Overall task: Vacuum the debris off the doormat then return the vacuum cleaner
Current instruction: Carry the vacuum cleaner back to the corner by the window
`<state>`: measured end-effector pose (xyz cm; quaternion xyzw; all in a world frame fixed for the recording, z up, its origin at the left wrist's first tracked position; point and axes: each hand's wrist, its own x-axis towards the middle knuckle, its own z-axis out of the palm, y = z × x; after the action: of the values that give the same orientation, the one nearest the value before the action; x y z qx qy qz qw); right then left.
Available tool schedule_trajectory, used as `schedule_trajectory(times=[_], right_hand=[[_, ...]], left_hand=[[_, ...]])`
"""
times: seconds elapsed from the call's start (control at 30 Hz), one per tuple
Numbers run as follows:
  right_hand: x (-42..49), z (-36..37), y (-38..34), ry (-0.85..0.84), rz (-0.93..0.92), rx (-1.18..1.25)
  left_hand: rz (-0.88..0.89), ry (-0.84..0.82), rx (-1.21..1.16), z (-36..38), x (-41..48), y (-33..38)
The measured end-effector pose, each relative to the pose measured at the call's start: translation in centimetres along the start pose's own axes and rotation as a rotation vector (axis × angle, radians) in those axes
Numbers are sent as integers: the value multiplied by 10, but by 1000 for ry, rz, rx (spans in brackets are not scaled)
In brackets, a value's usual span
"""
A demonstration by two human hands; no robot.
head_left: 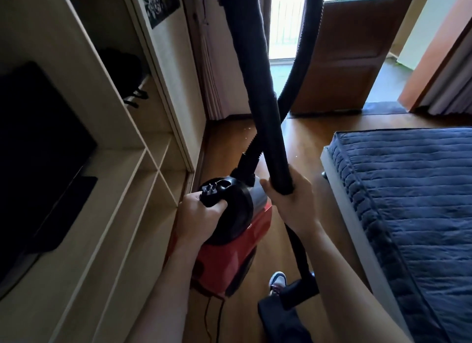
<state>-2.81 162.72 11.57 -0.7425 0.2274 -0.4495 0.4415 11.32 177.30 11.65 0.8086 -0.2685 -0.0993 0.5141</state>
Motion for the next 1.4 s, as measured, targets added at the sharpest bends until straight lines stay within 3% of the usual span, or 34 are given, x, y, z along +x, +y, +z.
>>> schedule_trajectory(times=[0.47, 0.93, 1.4], right_hand=[[239, 0, 139, -61, 29, 115], [391, -12, 253, -58, 43, 113], [644, 52, 374, 25, 95, -91]], left_hand=[[0, 6, 13, 140, 245, 61], [55, -24, 40, 239, 408, 63], [-26, -86, 2, 330, 682, 69]])
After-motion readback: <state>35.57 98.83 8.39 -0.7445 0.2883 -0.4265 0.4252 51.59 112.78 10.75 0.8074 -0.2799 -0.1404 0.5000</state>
